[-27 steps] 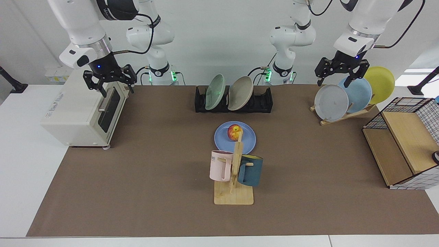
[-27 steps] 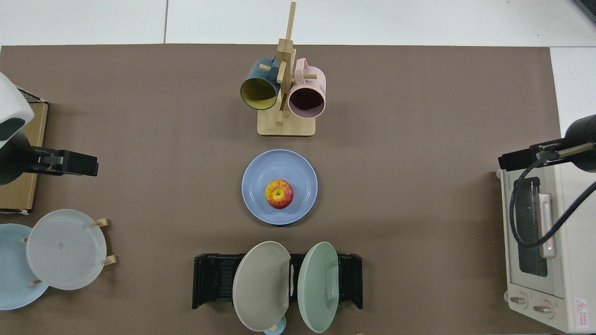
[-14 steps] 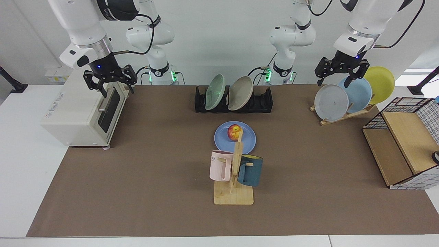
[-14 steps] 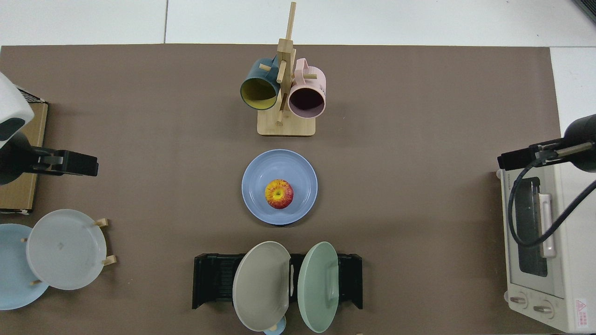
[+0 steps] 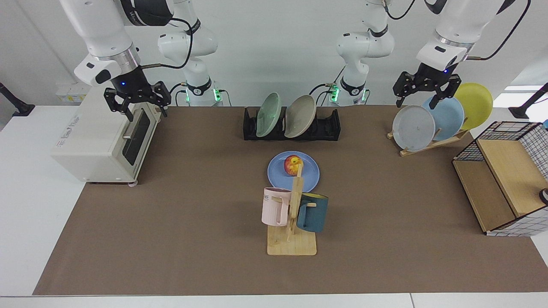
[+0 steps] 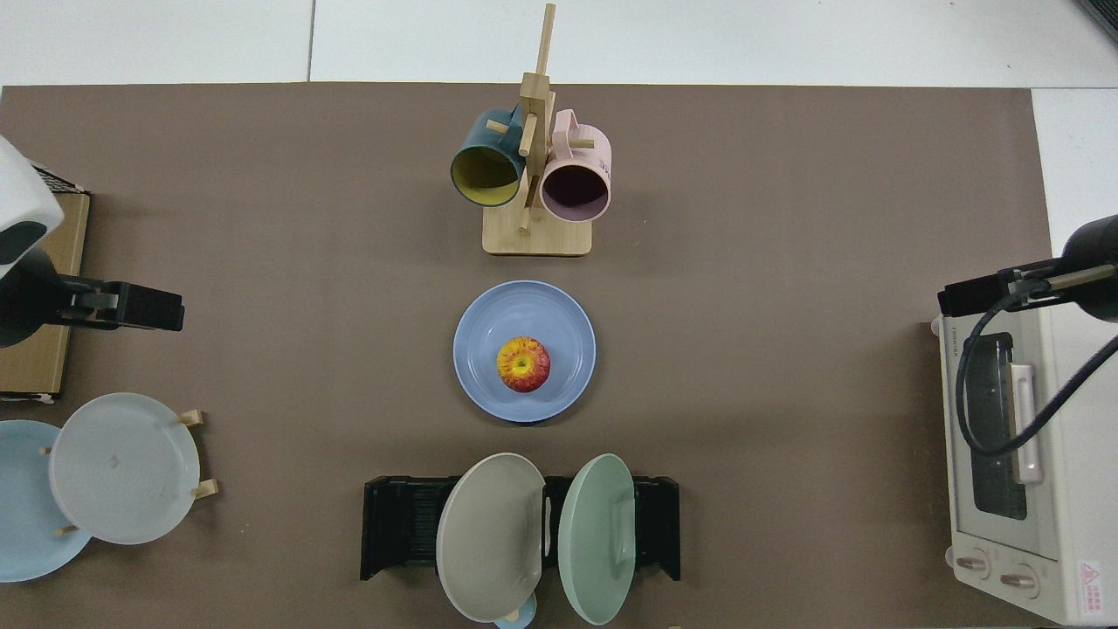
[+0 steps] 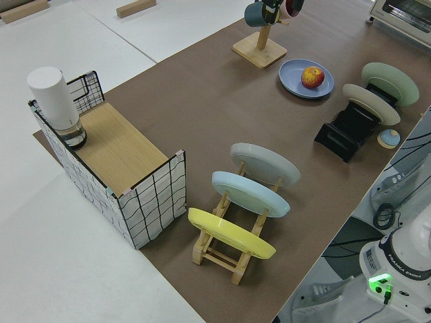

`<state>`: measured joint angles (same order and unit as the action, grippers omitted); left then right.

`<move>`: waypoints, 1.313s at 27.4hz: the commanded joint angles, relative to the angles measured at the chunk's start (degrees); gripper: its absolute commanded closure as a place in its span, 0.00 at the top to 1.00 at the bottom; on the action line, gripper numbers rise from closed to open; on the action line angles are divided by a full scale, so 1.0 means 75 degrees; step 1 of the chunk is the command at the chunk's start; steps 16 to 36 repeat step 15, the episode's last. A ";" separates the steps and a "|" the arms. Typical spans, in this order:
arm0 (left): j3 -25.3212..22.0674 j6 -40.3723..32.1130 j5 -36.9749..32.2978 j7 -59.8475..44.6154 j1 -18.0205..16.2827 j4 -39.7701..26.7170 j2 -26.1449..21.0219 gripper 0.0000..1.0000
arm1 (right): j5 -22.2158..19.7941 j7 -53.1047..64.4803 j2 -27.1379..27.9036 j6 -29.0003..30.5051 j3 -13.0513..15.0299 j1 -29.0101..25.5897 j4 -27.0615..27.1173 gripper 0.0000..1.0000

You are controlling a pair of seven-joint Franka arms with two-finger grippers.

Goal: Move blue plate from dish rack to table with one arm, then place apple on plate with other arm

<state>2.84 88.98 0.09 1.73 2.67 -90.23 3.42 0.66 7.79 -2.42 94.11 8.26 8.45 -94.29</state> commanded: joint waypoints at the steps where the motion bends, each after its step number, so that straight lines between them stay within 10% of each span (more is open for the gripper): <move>1: -0.0016 -0.0063 0.0082 0.0062 -0.0027 0.0043 0.0047 1.00 | -0.0099 -0.0160 0.0252 0.0014 -0.0888 -0.0925 0.0279 1.00; 6: -0.0016 -0.0063 0.0082 0.0062 -0.0027 0.0043 0.0047 1.00 | -0.0123 -0.0172 0.0381 0.0014 -0.1558 -0.1490 0.0409 1.00; 36: -0.0016 -0.0063 0.0094 0.0062 -0.0027 0.0043 0.0047 1.00 | -0.0170 -0.0196 0.0370 0.0014 -0.1547 -0.1385 0.0362 1.00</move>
